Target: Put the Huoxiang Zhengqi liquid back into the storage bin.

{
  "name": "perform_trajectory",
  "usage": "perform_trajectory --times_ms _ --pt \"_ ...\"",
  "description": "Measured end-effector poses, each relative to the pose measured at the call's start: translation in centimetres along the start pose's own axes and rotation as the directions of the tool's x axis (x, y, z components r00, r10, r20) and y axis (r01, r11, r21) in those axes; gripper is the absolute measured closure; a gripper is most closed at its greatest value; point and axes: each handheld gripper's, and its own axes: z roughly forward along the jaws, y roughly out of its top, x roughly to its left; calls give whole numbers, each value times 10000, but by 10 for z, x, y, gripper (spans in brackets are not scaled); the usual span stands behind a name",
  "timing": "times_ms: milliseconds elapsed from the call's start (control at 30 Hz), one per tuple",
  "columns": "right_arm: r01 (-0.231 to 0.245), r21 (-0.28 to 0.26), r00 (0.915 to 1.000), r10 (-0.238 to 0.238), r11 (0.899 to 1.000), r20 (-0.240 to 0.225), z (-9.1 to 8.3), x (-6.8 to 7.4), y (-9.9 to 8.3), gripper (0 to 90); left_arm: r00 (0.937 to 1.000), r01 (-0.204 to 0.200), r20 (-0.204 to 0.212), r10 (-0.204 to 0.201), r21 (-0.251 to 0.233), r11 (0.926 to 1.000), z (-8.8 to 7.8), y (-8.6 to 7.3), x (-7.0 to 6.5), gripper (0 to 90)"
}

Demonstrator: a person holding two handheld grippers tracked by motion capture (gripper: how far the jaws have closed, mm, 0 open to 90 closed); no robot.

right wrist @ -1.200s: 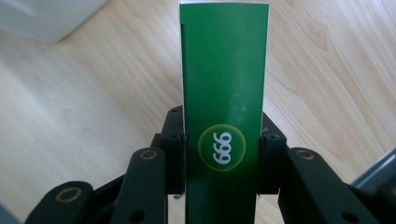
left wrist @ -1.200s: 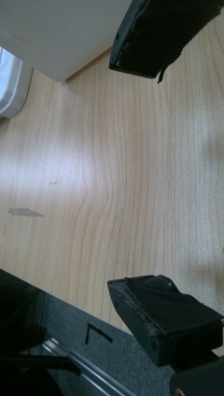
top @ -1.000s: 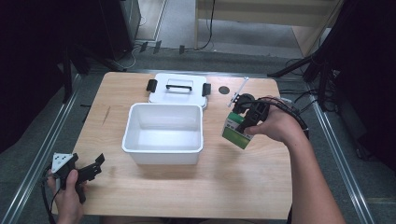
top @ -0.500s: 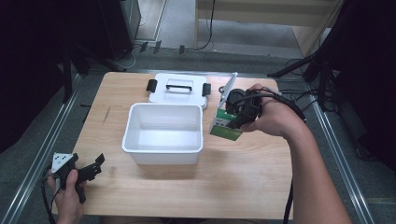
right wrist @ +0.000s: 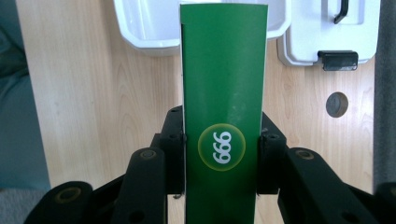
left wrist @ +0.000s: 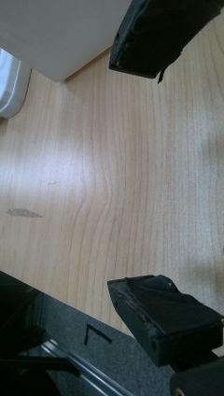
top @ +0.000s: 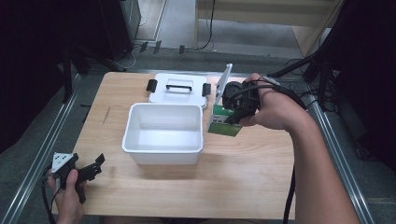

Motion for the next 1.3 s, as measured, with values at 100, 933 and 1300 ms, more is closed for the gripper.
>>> perform_trajectory --times_ms 100,933,1300 --pt "196 87 9998 -196 9998 49 -6 0 8 643 10000 24 -3 -24 -5 10000 0 0 0 1" --pt "711 -250 9973 -715 9972 -152 -6 1 91 641 10000 35 13 -35 12 10000 0 0 0 1" --pt "1022 -172 9939 -1029 9946 -407 14 2 107 640 10000 42 67 -41 -18 10000 1 0 0 1"
